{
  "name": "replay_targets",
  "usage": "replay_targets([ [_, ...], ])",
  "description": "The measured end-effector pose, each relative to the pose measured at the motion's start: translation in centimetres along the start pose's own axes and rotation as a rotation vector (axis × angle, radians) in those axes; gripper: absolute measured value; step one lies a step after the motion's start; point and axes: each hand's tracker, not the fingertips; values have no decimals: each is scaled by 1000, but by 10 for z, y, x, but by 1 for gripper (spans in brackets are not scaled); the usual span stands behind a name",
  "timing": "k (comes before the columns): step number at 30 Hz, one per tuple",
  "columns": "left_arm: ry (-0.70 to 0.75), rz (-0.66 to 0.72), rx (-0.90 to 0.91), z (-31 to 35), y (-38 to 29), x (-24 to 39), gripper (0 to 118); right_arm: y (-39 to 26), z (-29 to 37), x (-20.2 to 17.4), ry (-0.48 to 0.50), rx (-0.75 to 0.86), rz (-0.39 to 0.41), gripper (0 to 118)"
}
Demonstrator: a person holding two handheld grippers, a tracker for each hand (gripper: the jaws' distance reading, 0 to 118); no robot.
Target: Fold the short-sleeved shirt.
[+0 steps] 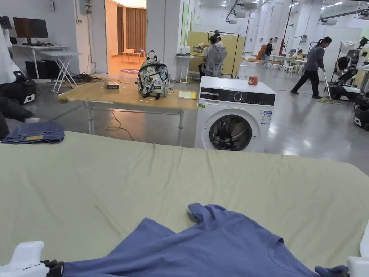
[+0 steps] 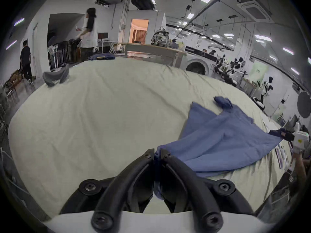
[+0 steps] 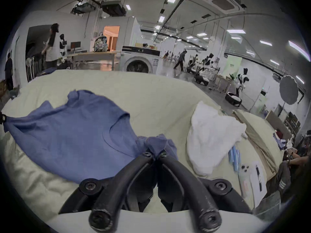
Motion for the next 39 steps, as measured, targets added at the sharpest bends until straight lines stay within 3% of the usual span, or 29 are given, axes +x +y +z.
replay_targets([
  [5,26,-27,-18,6,-14,3,7,-18,0,-7,-38,-20,-24,5],
  [8,101,-37,28,21,-13,2,39,-17,9,-11,-48,0,-34,31],
  [9,98,-20,45,25,-11,0,47,-15,14,-12,-45,11,-40,44],
  [10,88,5,64,30,-9,-3,52,-13,19,-15,-38,29,-45,49],
  [15,71,37,96,40,1,4,57,4,42,-40,22,133,-47,50],
  [19,35,16,119,39,4,29,52,17,59,-69,77,226,-117,49],
  [20,8,-5,139,40,4,39,40,21,65,-78,92,257,-132,49],
  [21,0,-27,162,41,3,49,17,22,68,-84,93,282,-140,45],
  [22,16,-66,188,42,3,62,6,25,71,-92,91,311,-141,37],
  [24,63,-105,234,47,3,89,2,29,75,-107,95,341,-123,13],
  [26,11,-111,246,48,6,107,0,34,77,-120,103,356,-105,1],
  [34,-8,-163,293,51,23,155,0,41,89,-146,162,395,-98,0],
  [39,29,-149,240,48,30,149,0,42,89,-154,201,366,-108,0],
])
